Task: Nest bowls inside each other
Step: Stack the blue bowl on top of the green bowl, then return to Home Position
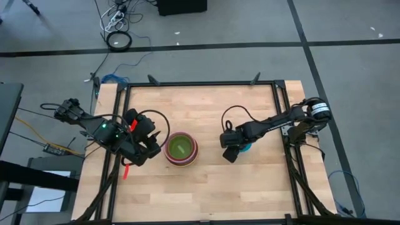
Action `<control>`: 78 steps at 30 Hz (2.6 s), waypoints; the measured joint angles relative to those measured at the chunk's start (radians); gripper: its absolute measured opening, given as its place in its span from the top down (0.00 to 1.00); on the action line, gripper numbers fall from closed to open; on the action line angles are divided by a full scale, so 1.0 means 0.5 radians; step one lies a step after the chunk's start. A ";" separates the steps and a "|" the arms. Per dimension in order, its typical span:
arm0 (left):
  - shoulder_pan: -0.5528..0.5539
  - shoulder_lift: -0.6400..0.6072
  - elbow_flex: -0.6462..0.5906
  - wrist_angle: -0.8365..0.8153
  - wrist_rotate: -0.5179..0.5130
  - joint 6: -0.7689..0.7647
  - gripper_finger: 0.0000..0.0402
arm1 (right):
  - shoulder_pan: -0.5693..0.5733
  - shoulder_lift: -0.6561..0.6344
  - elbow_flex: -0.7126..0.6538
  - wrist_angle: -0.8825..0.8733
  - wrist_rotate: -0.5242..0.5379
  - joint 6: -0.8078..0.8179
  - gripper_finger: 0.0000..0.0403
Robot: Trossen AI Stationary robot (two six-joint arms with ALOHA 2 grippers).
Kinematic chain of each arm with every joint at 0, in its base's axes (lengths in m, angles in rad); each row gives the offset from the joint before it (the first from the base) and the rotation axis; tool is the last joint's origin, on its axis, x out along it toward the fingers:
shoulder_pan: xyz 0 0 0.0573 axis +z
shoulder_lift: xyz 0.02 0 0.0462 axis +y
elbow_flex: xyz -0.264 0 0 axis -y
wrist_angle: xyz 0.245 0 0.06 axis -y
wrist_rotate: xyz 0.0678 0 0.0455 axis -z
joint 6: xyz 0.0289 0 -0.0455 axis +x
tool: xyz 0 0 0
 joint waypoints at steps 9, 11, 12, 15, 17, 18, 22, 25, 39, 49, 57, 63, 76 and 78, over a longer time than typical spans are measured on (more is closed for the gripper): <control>0.001 0.000 -0.001 0.001 -0.019 0.001 0.50 | -0.058 -0.006 -0.215 0.432 -0.121 -0.139 0.82; 0.001 0.000 -0.001 0.000 -0.021 0.001 0.50 | -0.043 -0.012 -0.168 0.363 -0.129 -0.212 0.94; 0.001 0.000 -0.001 0.000 -0.021 0.001 0.50 | -0.034 -0.016 -0.127 0.316 -0.123 -0.255 0.97; 0.001 0.000 -0.001 0.000 -0.027 0.002 0.50 | -0.010 -0.013 0.082 0.064 -0.041 -0.311 0.99; 0.002 0.000 0.000 0.001 -0.052 0.002 0.50 | 0.009 0.001 0.261 -0.108 0.050 -0.390 1.00; 0.002 0.000 -0.001 0.002 -0.063 0.002 0.50 | 0.023 0.002 0.343 -0.153 0.114 -0.422 1.00; 0.002 0.000 -0.001 0.001 -0.114 0.002 0.50 | 0.049 0.002 0.664 -0.157 0.245 -0.580 1.00; 0.002 0.000 -0.001 0.004 -0.155 0.002 0.50 | 0.051 0.031 0.859 -0.045 0.254 -0.742 1.00; 0.005 0.000 -0.001 0.005 -0.196 0.011 0.50 | -0.001 0.535 1.279 0.566 -0.112 -1.179 1.00; 0.005 0.000 -0.001 0.002 -0.194 0.010 0.50 | -0.012 0.784 1.520 0.483 -0.218 -1.210 0.83; 0.005 0.000 -0.001 0.005 -0.193 0.010 0.50 | -0.017 0.708 1.515 0.473 -0.203 -1.180 0.69; 0.005 0.000 -0.001 0.003 -0.203 0.018 0.50 | -0.016 0.635 1.515 0.538 -0.221 -1.219 0.68; 0.040 0.001 -0.118 0.836 -1.097 0.523 0.50 | 0.052 0.272 1.513 0.484 -0.370 -1.620 0.68; 0.151 -0.001 -0.149 1.155 -1.215 0.863 0.50 | 0.042 0.122 1.513 0.507 -0.373 -1.732 0.68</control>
